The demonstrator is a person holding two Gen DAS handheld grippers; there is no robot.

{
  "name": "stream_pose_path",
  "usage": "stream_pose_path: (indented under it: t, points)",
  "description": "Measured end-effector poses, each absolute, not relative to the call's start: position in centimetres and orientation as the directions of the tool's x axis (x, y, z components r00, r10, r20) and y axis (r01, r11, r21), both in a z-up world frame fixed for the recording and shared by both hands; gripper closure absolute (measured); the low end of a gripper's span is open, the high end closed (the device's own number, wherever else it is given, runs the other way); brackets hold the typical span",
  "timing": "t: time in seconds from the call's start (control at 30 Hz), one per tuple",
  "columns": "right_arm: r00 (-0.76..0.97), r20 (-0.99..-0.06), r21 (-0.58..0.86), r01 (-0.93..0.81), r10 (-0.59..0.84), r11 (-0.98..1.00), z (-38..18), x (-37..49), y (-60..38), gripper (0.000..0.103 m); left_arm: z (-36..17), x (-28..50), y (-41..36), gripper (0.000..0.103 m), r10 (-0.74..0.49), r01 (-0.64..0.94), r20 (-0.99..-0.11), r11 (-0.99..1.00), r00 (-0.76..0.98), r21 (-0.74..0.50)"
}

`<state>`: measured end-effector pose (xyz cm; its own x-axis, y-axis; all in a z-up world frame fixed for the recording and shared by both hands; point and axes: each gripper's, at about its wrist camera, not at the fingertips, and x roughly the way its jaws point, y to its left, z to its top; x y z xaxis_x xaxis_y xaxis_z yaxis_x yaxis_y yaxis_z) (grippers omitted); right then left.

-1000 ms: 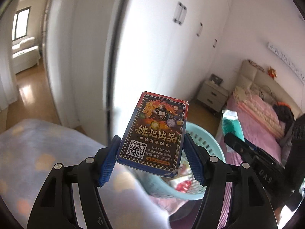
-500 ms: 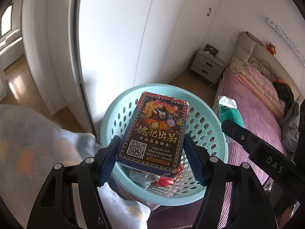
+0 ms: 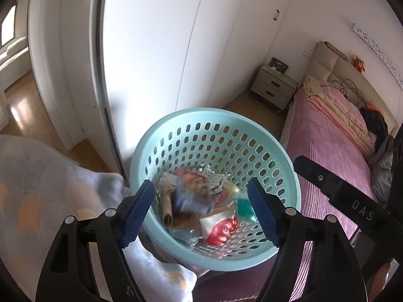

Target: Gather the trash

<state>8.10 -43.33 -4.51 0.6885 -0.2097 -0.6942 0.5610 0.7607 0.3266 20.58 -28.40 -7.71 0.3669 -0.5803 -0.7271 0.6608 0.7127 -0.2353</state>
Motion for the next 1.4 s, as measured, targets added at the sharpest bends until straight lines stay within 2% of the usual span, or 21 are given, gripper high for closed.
stream_pose_path:
  t: [0.33,0.43,0.6,0.8,0.9,1.0,1.23,1.4]
  points:
    - [0.728,-0.653,0.304,0.504,-0.208,0.808,-1.7,7.6,-40.2,0.052,-4.5,19.3,-22.1,0.029,-0.6,0.608,-0.647,0.752,0.471,-0.254]
    - [0.745,-0.635,0.292,0.473,-0.201,0.831,-0.9,7.3,-38.2,0.052,-3.3,18.2,-19.5,0.025,-0.58,0.578,-0.617,0.781,0.532,-0.237]
    - [0.782,-0.595,0.274,0.417,-0.188,0.866,-0.2,6.4,-34.7,0.043,-2.4,15.7,-14.5,0.022,-0.499,0.489,-0.573,0.852,0.65,-0.188]
    - [0.843,-0.504,0.264,0.356,-0.186,0.896,0.2,4.4,-31.0,0.034,-2.5,12.6,-10.0,0.019,-0.368,0.378,-0.511,0.921,0.776,-0.09]
    - [0.856,-0.463,0.216,0.362,-0.231,0.907,0.4,3.4,-29.4,0.033,-2.8,11.1,-8.5,0.016,-0.291,0.314,-0.461,0.949,0.838,-0.027]
    - [0.863,-0.432,0.192,0.371,-0.261,0.909,0.1,2.2,-28.1,0.032,-3.2,10.4,-7.5,0.016,-0.248,0.267,-0.439,0.963,0.864,-0.019]
    - [0.862,-0.423,0.164,0.375,-0.278,0.913,-1.0,1.2,-27.1,0.032,-4.7,9.5,-6.3,0.014,-0.178,0.198,-0.391,0.98,0.903,0.01]
    - [0.859,-0.42,0.143,0.381,-0.292,0.914,-1.9,0.6,-26.4,0.032,-4.6,9.2,-5.6,0.012,-0.187,0.201,-0.373,0.98,0.909,-0.001]
